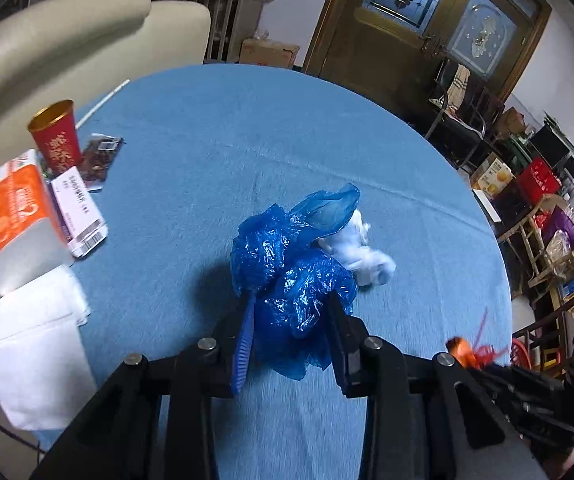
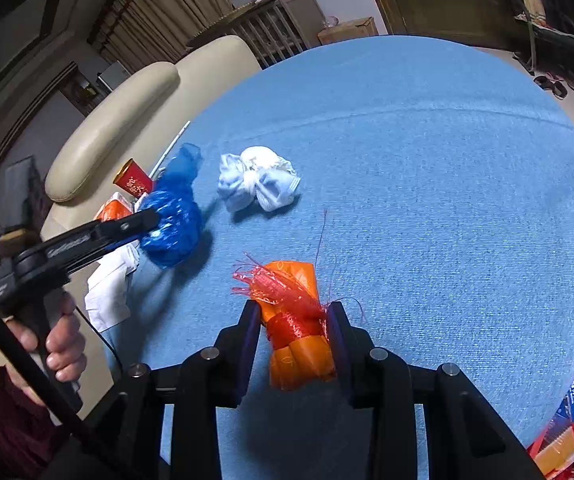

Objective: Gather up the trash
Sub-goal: 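Grasp the blue plastic bag with the left tool while the right tool holds the orange mesh bag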

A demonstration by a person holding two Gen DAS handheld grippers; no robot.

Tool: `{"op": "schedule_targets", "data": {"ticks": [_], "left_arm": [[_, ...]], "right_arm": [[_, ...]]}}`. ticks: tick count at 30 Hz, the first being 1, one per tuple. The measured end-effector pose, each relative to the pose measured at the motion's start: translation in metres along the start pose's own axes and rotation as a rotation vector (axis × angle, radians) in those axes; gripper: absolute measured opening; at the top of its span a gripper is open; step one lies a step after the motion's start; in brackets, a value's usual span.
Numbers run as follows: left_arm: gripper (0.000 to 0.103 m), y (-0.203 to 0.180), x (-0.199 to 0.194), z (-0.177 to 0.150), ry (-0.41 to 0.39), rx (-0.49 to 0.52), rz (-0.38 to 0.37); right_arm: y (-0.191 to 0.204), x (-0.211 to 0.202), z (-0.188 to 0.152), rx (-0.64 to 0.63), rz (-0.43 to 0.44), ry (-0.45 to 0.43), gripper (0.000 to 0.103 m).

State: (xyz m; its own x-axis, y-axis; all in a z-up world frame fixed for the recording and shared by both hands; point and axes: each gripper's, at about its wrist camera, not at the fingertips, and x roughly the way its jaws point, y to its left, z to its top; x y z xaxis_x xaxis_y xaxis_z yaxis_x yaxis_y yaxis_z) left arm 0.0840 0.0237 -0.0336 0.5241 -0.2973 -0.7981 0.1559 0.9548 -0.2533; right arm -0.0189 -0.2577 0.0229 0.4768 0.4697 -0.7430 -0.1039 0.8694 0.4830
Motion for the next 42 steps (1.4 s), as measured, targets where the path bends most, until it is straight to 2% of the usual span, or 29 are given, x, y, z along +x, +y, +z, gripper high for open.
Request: {"op": "schedule_targets", "data": {"ticks": [16, 23, 27, 34, 37, 38, 39, 40, 42], "left_arm": [[0.036, -0.012, -0.035, -0.053, 0.018, 0.041, 0.003], [0.036, -0.026, -0.032, -0.083, 0.072, 0.107, -0.002], [0.036, -0.03, -0.021, -0.089, 0.112, 0.128, -0.001], [0.048, -0.032, -0.022, -0.091, 0.109, 0.148, -0.003], [0.059, -0.031, -0.023, -0.092, 0.111, 0.146, -0.003], [0.059, -0.03, -0.022, -0.092, 0.111, 0.144, -0.005], [0.059, -0.03, -0.021, -0.092, 0.113, 0.144, -0.006], [0.059, -0.032, -0.021, -0.092, 0.115, 0.144, -0.004], [0.059, -0.032, -0.019, -0.094, 0.119, 0.144, -0.003]], "right_arm": [[-0.008, -0.026, -0.011, 0.006, -0.006, -0.034, 0.037], [-0.02, -0.021, -0.026, 0.023, -0.033, -0.005, 0.037], [-0.025, -0.014, -0.031, 0.026, -0.059, 0.018, 0.037], [-0.025, -0.003, -0.034, 0.021, -0.08, 0.05, 0.039], [-0.028, 0.0, -0.035, 0.039, -0.065, 0.066, 0.039], [-0.028, 0.0, -0.035, 0.042, -0.064, 0.065, 0.04], [-0.028, -0.001, -0.034, 0.043, -0.063, 0.063, 0.046], [-0.027, -0.002, -0.034, 0.045, -0.056, 0.06, 0.063], [-0.026, -0.005, -0.034, 0.039, -0.039, 0.043, 0.066]]}}
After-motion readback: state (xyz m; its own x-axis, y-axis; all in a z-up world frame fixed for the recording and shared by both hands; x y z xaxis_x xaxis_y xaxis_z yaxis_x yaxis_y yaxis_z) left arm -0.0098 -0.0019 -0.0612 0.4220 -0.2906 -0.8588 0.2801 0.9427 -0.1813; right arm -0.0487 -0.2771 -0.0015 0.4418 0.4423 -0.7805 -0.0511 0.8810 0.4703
